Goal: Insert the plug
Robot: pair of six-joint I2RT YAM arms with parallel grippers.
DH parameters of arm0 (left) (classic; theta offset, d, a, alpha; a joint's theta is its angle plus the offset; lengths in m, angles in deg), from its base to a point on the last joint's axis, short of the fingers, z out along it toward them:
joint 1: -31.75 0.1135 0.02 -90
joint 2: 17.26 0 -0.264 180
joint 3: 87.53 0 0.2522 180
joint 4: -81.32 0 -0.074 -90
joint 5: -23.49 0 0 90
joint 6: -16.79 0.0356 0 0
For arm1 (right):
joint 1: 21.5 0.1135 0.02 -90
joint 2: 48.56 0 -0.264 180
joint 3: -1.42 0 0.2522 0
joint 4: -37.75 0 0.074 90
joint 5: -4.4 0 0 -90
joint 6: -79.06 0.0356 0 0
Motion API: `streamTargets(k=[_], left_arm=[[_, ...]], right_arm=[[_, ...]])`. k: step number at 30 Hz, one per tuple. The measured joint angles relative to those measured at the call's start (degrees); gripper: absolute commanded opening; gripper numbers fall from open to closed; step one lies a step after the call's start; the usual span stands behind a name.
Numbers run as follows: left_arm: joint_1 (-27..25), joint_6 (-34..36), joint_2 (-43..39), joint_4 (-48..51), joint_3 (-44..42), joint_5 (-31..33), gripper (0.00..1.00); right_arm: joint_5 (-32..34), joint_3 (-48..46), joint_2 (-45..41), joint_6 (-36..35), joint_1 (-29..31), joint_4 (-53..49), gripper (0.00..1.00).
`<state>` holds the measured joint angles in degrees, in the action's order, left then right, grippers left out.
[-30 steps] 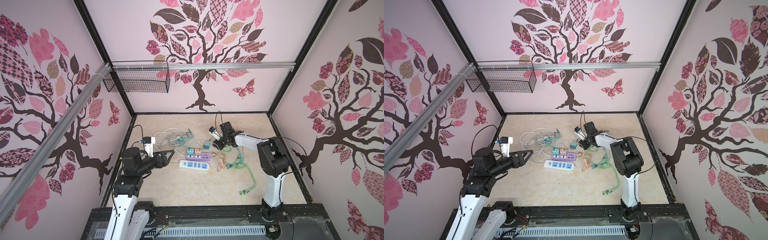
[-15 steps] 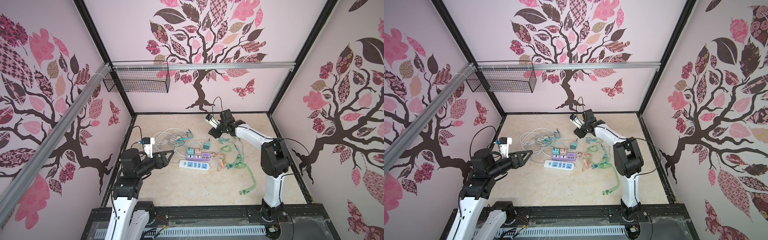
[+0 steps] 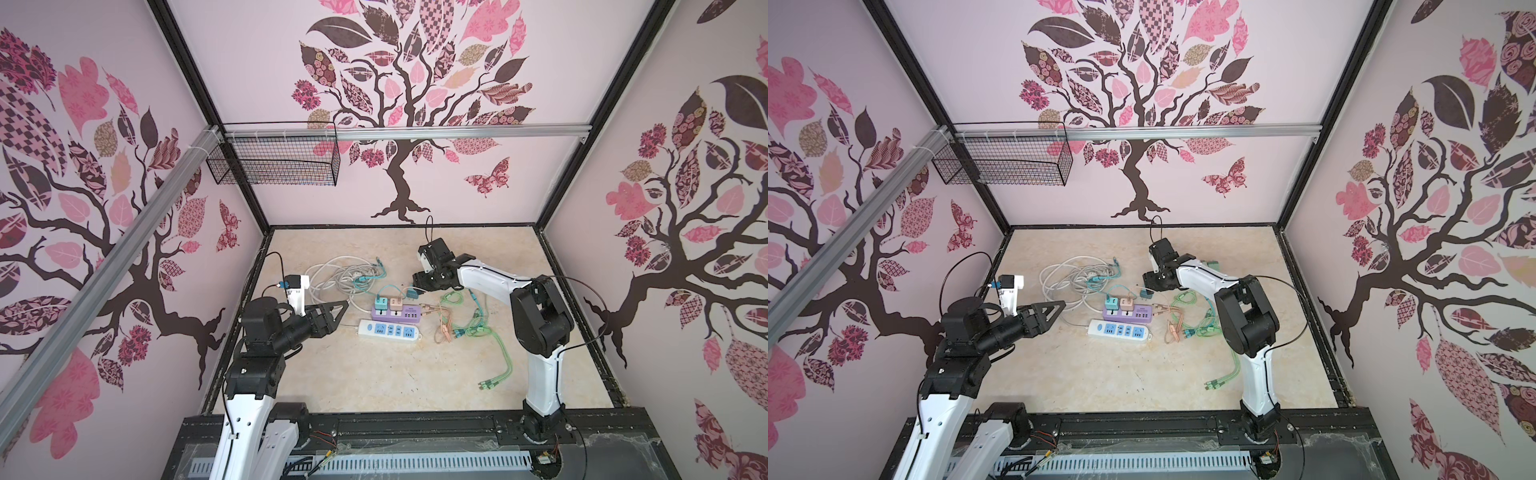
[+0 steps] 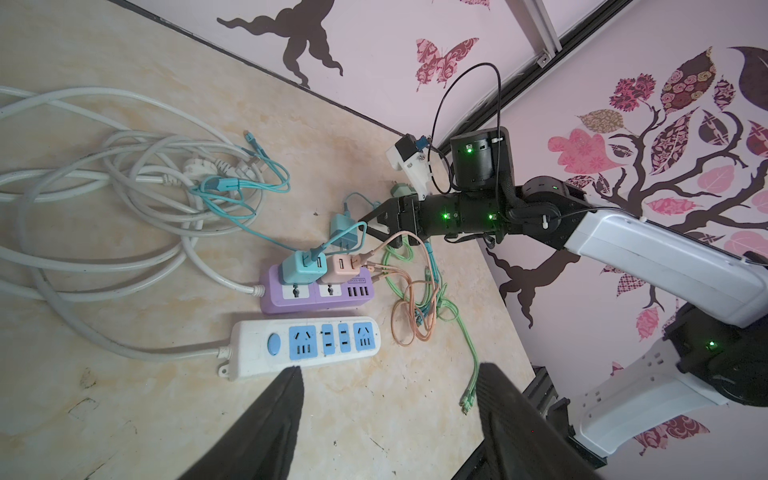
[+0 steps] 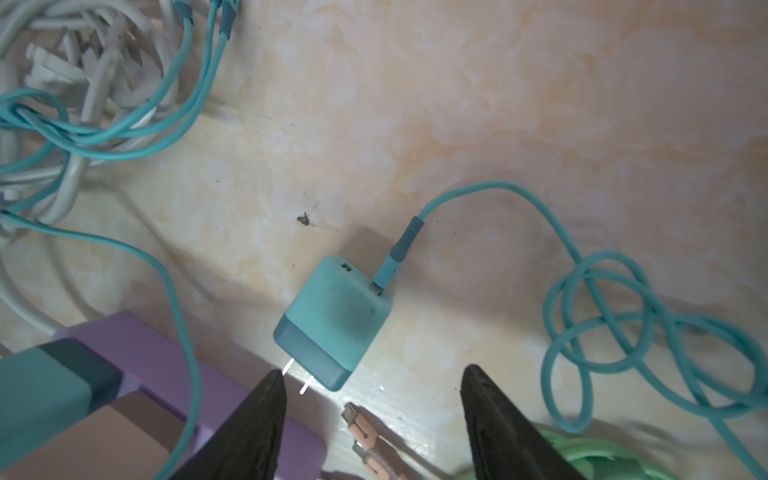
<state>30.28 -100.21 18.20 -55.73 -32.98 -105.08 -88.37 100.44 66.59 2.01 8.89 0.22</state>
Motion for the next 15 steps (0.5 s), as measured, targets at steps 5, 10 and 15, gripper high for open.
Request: streamTargets(k=[5, 10, 15], left_arm=[[0.00, 0.00, 0.74, -0.50, -0.04, -0.50, 0.70], [0.00, 0.02, 1.01, -0.63, -0.04, -1.07, 0.70], [0.00, 0.22, 1.01, -0.63, -0.04, -1.66, 0.70]], right_arm=[[5.03, 0.66, 0.00, 7.93, 2.86, 0.22, 0.74], [8.87, 1.84, 1.90, 15.21, 4.00, 1.03, 0.71], [9.62, 2.03, 3.69, 19.93, 4.04, 2.14, 0.67]])
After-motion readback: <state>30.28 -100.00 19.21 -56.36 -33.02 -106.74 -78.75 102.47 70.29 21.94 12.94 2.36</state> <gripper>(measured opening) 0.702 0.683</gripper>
